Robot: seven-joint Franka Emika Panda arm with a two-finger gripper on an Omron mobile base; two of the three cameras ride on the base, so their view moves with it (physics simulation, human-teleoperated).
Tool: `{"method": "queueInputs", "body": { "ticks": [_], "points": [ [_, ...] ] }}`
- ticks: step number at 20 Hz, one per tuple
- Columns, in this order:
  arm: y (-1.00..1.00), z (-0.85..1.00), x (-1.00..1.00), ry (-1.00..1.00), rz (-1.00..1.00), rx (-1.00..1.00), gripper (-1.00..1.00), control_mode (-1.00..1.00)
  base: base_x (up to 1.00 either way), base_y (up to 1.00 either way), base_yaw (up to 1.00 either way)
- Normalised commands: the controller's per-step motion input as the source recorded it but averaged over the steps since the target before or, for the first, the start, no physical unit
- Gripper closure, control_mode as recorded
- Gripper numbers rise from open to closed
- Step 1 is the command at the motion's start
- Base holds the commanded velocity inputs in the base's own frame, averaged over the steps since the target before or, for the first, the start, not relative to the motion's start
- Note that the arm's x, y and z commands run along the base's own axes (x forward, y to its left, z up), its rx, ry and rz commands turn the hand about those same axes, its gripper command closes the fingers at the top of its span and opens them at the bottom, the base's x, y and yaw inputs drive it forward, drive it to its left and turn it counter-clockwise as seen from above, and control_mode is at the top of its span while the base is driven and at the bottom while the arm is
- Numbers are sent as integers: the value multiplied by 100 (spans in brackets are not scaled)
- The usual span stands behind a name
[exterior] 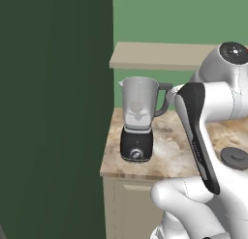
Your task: Grab the onion and lemon from the fridge, place them in the blender, close the lid, and turn on the blender to create a marinade.
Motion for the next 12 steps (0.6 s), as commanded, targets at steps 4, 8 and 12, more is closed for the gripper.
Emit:
{"method": "queueInputs", "body": {
  "ticks": [4,8,12],
  "points": [
    [0,0,0,0,0,0,100,100,52,4,-12],
    [0,0,0,0,0,0,100,100,41,8,-8],
    [6,0,14,2,-1,0,100,-100,17,9,-1]
  ]
}}
